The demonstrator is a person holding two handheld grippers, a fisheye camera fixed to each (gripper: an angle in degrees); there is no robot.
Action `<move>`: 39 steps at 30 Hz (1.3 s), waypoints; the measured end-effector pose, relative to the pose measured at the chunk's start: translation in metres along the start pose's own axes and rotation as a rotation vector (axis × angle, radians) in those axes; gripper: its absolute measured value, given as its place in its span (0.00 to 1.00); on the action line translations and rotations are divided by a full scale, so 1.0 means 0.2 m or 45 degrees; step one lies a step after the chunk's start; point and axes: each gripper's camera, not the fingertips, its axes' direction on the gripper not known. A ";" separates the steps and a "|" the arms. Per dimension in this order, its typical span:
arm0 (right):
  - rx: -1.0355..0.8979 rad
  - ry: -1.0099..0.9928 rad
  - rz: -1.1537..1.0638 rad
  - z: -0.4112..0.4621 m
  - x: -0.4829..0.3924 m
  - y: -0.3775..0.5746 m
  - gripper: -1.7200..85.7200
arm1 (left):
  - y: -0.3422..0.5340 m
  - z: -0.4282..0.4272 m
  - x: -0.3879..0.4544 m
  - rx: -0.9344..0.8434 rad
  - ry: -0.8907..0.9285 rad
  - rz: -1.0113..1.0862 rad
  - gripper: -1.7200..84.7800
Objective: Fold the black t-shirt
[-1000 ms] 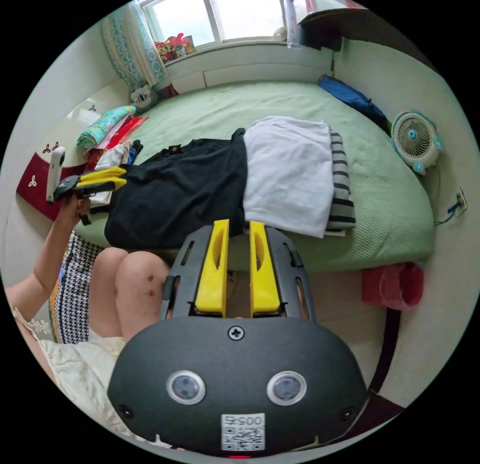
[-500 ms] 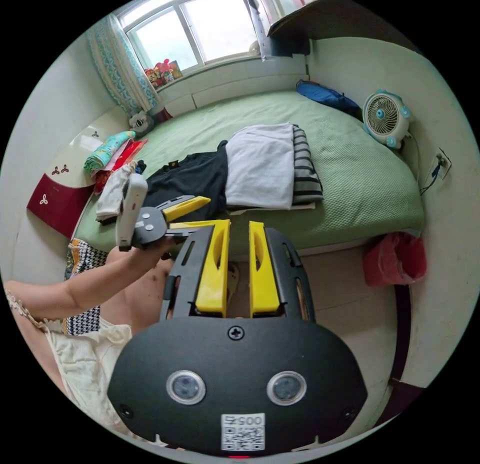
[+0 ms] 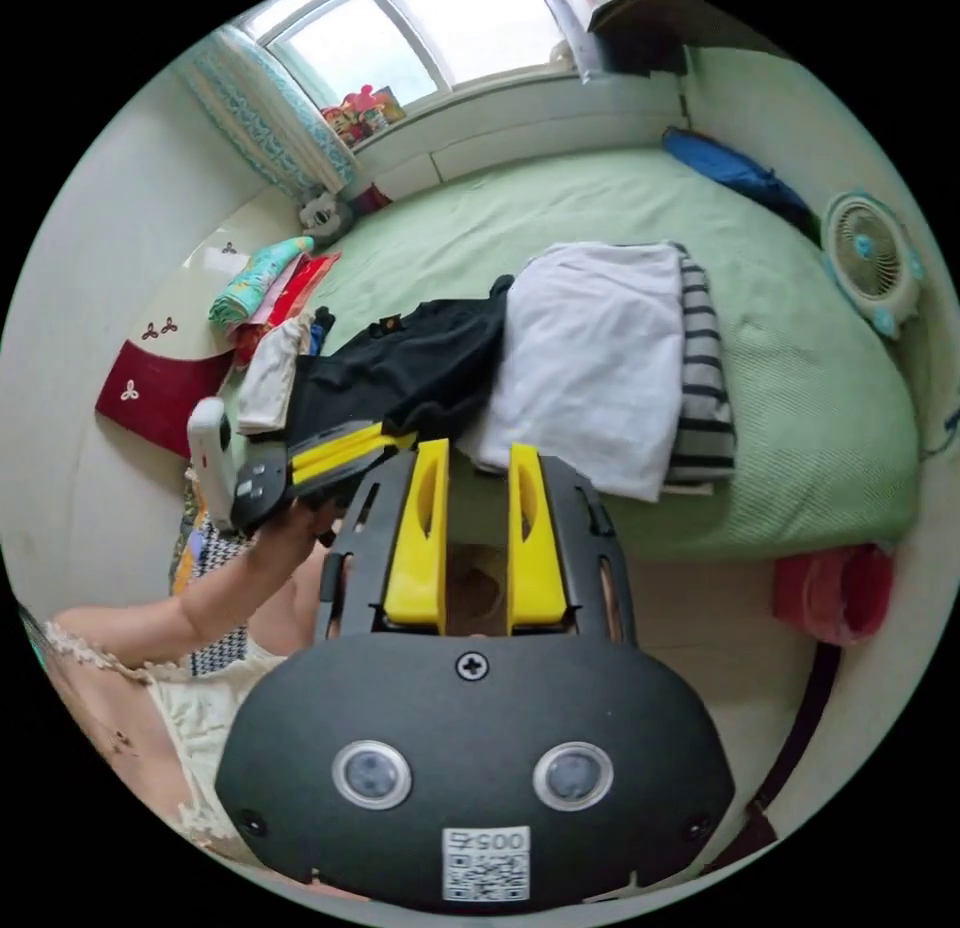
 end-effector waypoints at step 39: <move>-0.134 -0.006 0.269 0.85 0.14 -1.58 0.00 | 0.07 -0.42 -0.35 0.355 0.292 -0.003 0.07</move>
